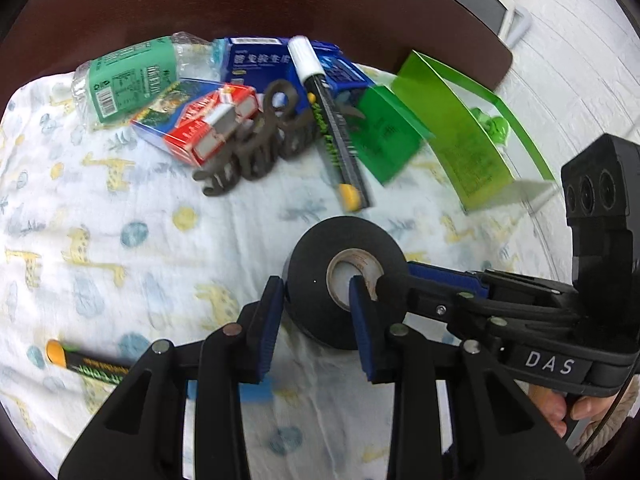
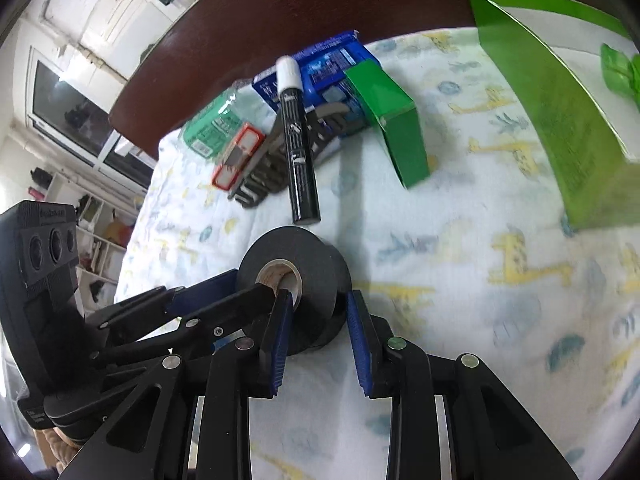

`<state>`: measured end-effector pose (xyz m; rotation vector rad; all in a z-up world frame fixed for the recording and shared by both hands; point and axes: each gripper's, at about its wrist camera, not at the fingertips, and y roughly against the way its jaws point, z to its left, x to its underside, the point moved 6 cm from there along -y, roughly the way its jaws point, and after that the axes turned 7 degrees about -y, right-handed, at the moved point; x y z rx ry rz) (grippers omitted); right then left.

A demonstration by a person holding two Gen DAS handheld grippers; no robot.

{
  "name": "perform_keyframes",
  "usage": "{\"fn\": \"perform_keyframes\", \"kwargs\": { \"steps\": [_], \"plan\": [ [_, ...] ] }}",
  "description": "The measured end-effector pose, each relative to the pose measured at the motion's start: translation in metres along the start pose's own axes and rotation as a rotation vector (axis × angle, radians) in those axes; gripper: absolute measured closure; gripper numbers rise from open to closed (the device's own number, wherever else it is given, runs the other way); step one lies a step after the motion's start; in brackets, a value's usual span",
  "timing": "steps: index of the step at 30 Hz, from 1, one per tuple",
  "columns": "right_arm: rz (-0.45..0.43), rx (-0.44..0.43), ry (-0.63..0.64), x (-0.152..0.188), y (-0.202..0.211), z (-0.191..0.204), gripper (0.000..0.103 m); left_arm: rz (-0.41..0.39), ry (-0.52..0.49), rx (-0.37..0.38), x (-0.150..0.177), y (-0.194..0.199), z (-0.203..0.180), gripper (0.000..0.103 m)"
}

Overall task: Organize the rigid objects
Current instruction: 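Move the right gripper back to the black electrical tape roll, then close the right gripper on the black tape roll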

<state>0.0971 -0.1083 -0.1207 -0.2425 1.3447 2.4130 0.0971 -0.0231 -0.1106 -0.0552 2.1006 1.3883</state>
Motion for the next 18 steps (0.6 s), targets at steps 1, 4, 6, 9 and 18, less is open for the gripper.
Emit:
{"fn": "perform_keyframes", "kwargs": {
  "steps": [1, 4, 6, 9, 18],
  "plan": [
    [0.006, 0.002, -0.003, 0.003, 0.002, -0.003, 0.072, 0.006, -0.006, -0.001, 0.002, 0.000, -0.003, 0.072],
    [-0.019, 0.015, -0.003, 0.004, 0.008, -0.008, 0.072, -0.005, -0.007, -0.022, 0.001, 0.001, -0.005, 0.069],
    [-0.042, 0.026, -0.005, 0.001, 0.013, -0.012, 0.072, -0.008, -0.006, -0.031, 0.001, 0.002, -0.004, 0.069],
    [-0.039, 0.013, -0.020, -0.001, 0.012, -0.015, 0.072, -0.002, 0.007, -0.051, 0.002, 0.000, -0.001, 0.056],
    [-0.007, -0.040, -0.022, 0.000, 0.002, -0.011, 0.071, -0.034, -0.026, -0.029, 0.001, 0.003, -0.011, 0.072]
  ]
}}
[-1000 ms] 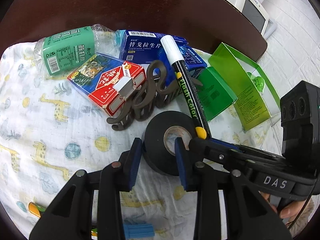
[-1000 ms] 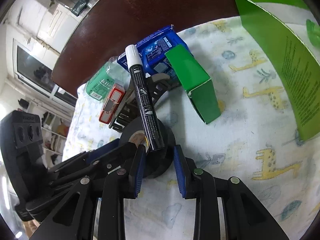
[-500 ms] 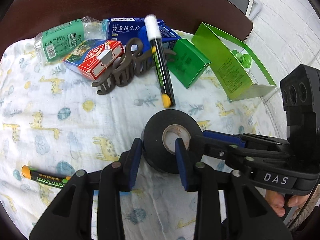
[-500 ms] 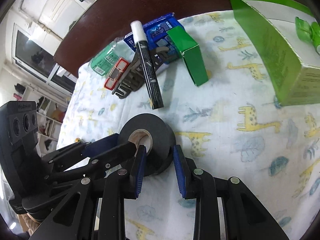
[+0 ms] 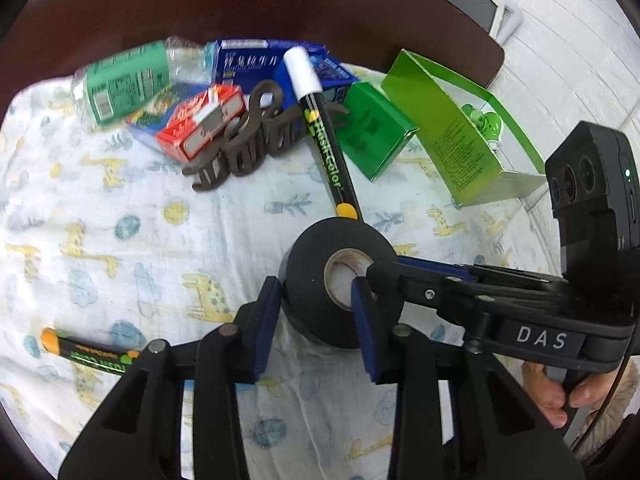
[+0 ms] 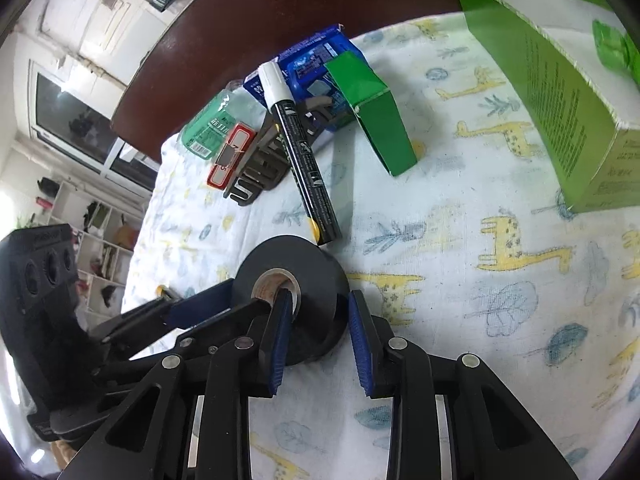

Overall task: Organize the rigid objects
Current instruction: 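Close the right gripper on the black tape roll, then carry the tape roll with the right gripper into the green box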

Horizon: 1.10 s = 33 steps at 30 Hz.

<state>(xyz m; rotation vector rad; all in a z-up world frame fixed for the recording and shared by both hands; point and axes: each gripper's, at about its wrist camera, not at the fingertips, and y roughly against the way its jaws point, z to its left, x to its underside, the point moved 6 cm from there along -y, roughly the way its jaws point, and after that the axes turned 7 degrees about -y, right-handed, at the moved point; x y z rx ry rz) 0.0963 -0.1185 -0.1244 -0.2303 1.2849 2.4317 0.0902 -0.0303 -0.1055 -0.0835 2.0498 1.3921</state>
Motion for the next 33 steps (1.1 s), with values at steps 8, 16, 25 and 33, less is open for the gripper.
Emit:
{"fn": "perform_keyframes", "kwargs": {
  "steps": [8, 16, 25, 33],
  "plan": [
    [-0.169, 0.011, 0.056, -0.014, 0.047, 0.009, 0.071, -0.098, -0.093, -0.010, -0.027, 0.027, -0.029, 0.072],
    [-0.300, 0.004, 0.033, -0.031, 0.098, -0.010, 0.072, -0.151, -0.212, -0.007, -0.062, 0.034, -0.077, 0.072],
    [-0.458, 0.008, -0.026, -0.054, 0.159, -0.051, 0.072, -0.206, -0.367, 0.024, -0.107, 0.029, -0.138, 0.072],
    [-0.531, 0.033, -0.101, -0.075, 0.191, -0.102, 0.072, -0.201, -0.447, 0.066, -0.138, 0.005, -0.188, 0.073]
  ]
}}
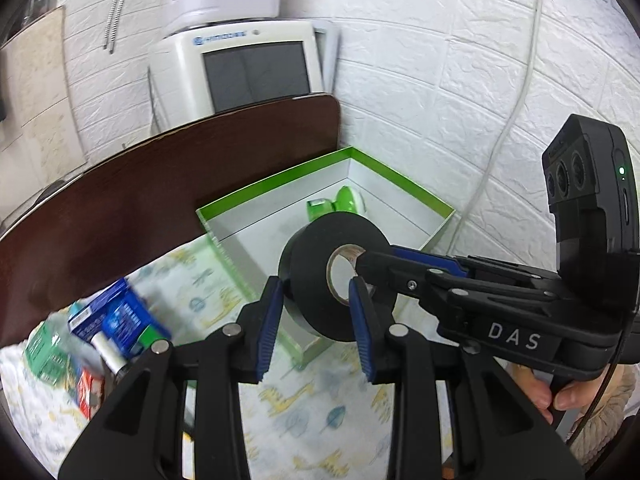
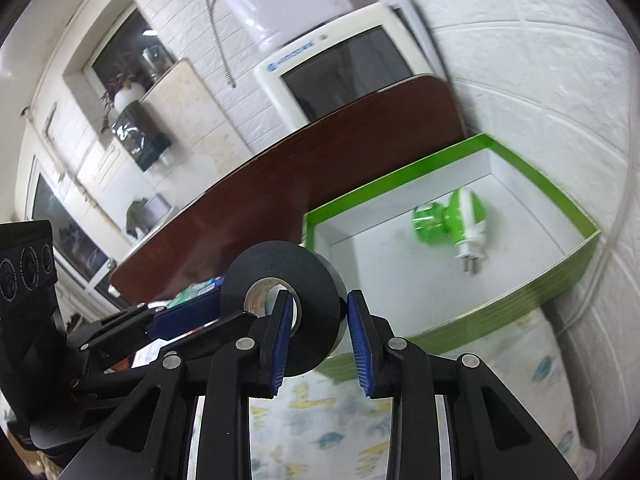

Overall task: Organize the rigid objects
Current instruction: 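Carry the tape roll with the right gripper into the green box, then open the right gripper to drop the tape roll in the box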

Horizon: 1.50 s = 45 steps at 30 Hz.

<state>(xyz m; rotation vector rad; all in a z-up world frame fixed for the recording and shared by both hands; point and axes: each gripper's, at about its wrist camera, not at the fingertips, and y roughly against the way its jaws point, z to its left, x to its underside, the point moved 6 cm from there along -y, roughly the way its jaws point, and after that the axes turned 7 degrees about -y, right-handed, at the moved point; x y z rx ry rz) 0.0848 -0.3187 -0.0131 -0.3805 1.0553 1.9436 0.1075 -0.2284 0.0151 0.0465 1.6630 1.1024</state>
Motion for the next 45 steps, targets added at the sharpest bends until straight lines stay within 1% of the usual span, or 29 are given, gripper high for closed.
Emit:
{"fn": "perform_keyframes", "kwargs": {
  "steps": [5, 12, 23, 28, 30, 32, 34, 38, 40, 42, 45],
  "plan": [
    [-0.008, 0.022, -0.053, -0.014, -0.002, -0.030, 0.072, 0.033, -0.027, 0.032, -0.016, -0.028, -0.012, 0.073],
    [0.006, 0.029, -0.105, -0.027, -0.018, -0.062, 0.072, 0.073, -0.049, 0.034, -0.029, -0.061, -0.018, 0.074],
    [0.048, 0.065, -0.153, -0.034, -0.054, -0.093, 0.072, 0.146, -0.026, 0.055, -0.031, -0.108, -0.010, 0.077],
    [0.023, 0.139, -0.116, -0.041, -0.057, -0.096, 0.072, 0.147, -0.017, 0.074, -0.035, -0.121, -0.010, 0.083],
    [0.018, 0.190, -0.100, -0.042, -0.058, -0.097, 0.072, 0.162, -0.019, 0.076, -0.035, -0.127, -0.012, 0.088],
    [0.010, 0.242, -0.072, -0.041, -0.058, -0.098, 0.072, 0.177, -0.017, 0.072, -0.032, -0.131, -0.013, 0.088],
    [0.000, 0.286, -0.051, -0.040, -0.057, -0.099, 0.072, 0.189, -0.001, 0.077, -0.028, -0.134, -0.013, 0.087],
    [-0.015, 0.294, -0.063, -0.038, -0.053, -0.099, 0.072, 0.195, 0.025, 0.072, -0.022, -0.130, -0.011, 0.083],
    [-0.021, 0.299, -0.069, -0.037, -0.050, -0.096, 0.072, 0.187, 0.016, 0.049, -0.018, -0.122, -0.011, 0.079],
    [-0.030, 0.287, -0.057, -0.036, -0.046, -0.088, 0.072, 0.174, 0.005, 0.021, -0.013, -0.109, -0.010, 0.071],
    [-0.037, 0.254, -0.025, -0.035, -0.043, -0.070, 0.072, 0.146, 0.019, -0.003, -0.007, -0.088, -0.001, 0.070]
  ]
}}
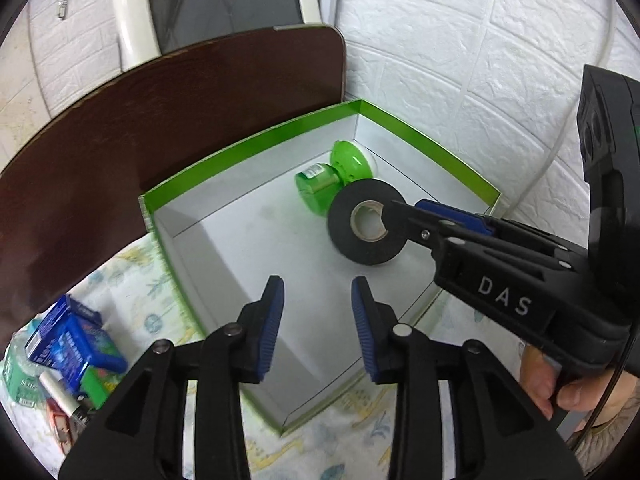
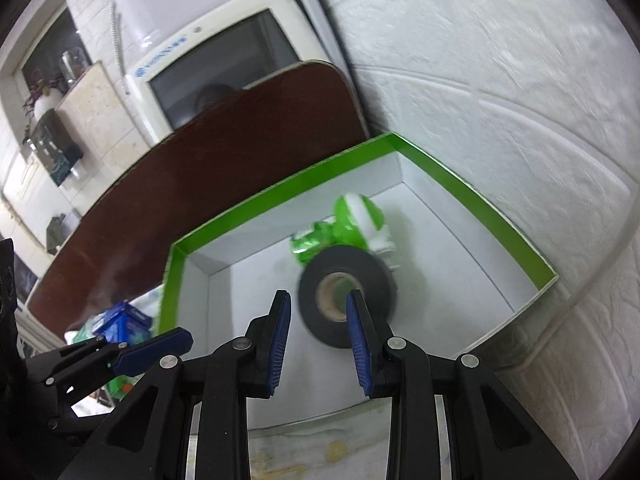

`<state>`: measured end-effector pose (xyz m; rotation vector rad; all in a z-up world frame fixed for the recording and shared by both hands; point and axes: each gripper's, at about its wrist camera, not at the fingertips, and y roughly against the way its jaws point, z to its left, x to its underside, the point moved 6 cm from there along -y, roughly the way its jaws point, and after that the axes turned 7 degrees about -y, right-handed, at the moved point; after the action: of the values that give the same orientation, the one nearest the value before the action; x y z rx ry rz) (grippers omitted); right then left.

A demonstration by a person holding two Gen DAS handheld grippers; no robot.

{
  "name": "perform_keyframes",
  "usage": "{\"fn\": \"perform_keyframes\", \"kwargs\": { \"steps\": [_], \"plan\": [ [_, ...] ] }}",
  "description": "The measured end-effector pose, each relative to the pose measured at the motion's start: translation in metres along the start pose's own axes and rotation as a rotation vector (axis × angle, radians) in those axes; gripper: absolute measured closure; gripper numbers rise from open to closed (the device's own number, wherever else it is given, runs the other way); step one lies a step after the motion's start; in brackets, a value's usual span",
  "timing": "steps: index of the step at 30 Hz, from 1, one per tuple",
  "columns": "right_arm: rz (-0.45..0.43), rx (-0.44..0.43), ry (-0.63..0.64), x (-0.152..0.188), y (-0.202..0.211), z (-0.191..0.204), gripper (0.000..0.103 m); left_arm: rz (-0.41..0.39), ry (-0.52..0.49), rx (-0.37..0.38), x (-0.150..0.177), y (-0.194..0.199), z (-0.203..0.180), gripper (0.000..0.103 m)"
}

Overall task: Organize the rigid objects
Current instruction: 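Open the right gripper to drop the tape roll in the box, then grasp the blue-capped black marker with the left gripper while the right grasps the white-capped marker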

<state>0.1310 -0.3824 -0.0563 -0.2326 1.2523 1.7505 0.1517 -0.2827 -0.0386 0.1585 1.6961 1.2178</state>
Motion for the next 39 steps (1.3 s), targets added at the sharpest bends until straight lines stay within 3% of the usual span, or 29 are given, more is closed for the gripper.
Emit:
{"fn": "perform_keyframes", "kwargs": {
  "steps": [9, 14, 22, 30, 39],
  "plan": [
    [0.018, -0.107, 0.113, 0.022, 0.021, 0.061, 0.072, -0.076, 0.121, -0.111, 0.035, 0.063, 0.054, 0.066],
    [0.049, -0.163, 0.207, 0.049, 0.029, 0.103, 0.072, -0.086, 0.239, -0.228, 0.082, 0.100, 0.099, 0.064],
    [0.163, -0.289, 0.344, 0.107, 0.025, 0.176, 0.072, -0.024, 0.455, -0.330, 0.176, 0.144, 0.148, 0.064],
    [0.270, -0.321, 0.457, 0.166, 0.020, 0.229, 0.072, 0.055, 0.639, -0.320, 0.258, 0.161, 0.162, 0.064],
    [0.333, -0.305, 0.538, 0.209, 0.014, 0.251, 0.072, 0.132, 0.744, -0.210, 0.296, 0.138, 0.165, 0.066]
  ]
}}
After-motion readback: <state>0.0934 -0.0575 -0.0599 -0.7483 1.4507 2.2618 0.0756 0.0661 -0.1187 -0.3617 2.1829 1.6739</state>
